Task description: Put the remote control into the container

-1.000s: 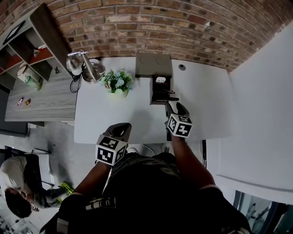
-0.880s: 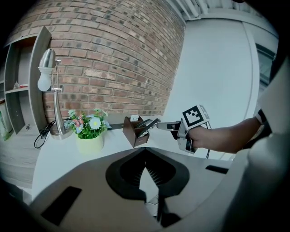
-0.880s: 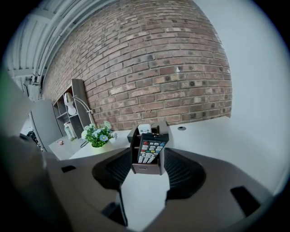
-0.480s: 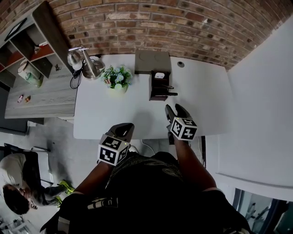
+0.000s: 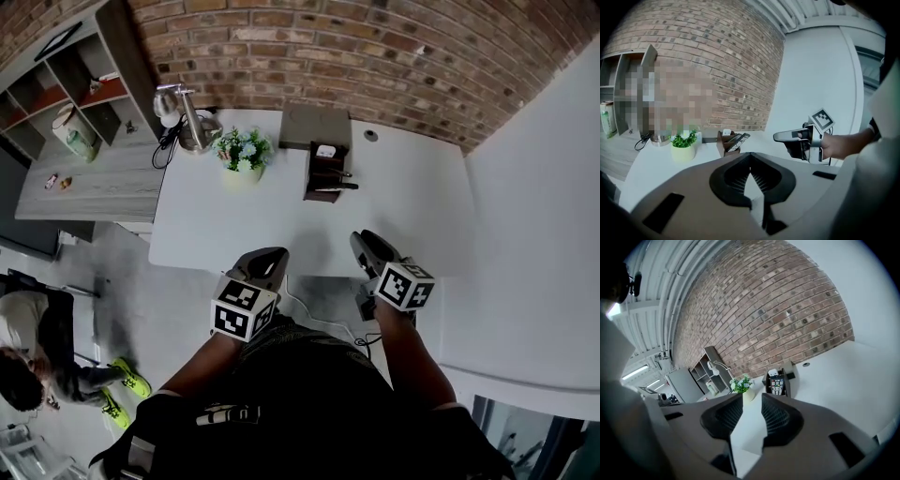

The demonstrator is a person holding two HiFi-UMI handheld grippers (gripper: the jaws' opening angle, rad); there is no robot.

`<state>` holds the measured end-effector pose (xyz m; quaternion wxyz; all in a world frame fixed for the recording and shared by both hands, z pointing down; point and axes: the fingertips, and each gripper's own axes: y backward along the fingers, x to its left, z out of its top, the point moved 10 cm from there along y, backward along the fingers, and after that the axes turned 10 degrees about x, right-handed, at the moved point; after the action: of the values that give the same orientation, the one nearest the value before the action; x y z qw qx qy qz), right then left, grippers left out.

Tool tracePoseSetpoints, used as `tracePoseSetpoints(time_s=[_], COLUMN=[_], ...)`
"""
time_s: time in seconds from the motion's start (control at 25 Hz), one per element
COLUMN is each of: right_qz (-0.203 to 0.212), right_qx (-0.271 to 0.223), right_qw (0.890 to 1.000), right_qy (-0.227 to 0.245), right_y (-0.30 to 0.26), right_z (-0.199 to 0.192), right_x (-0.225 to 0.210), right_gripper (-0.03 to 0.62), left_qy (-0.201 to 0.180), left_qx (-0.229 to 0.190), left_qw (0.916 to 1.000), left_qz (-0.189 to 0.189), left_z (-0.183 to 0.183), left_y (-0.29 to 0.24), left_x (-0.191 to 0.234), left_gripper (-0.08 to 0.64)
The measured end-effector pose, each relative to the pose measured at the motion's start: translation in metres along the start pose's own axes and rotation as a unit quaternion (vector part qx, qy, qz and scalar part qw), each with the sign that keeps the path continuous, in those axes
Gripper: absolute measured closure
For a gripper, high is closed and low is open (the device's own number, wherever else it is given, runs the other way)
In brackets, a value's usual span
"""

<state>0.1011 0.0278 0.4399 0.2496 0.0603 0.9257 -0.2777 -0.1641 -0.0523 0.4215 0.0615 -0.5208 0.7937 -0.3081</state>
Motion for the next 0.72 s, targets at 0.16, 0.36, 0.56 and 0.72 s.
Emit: tracePoseSetpoints(time_s=[0.16,0.36,0.56,0.72], right_qz=[0.027,0.078,0.049,0.044], right_qx=[-0.021,-0.029,-0.043,-0.047], right_qw=[0.999,0.996,0.992,0.987], right_qy=[0.005,-0.003,0.111,0.147], right_y=[0.05,0.089,0.119,0.139], right_z=[-0.019,-0.053,-0.078,-0.098], right_x=[0.011,0.038,0.056,0.065], right_gripper=[0.571,0.583,0.584,0.584], left_qy=[0.013,0.013,0.024,0.05], left_qx=[-0.016,-0.02,-0.009,-0.014], left_qw=[0.9998,0.9997,0.9994,0.9979], left_qz=[0.004,-0.006,-0.025,-0.037], left_z=[-0.01,-0.024,-0.041,-0.048], left_y=[0.013,0.028,0.035,0.042], left_x=[-0.033,-0.078,-0.11,-0.128], left_gripper=[0.555,0.555,0.555,0.555])
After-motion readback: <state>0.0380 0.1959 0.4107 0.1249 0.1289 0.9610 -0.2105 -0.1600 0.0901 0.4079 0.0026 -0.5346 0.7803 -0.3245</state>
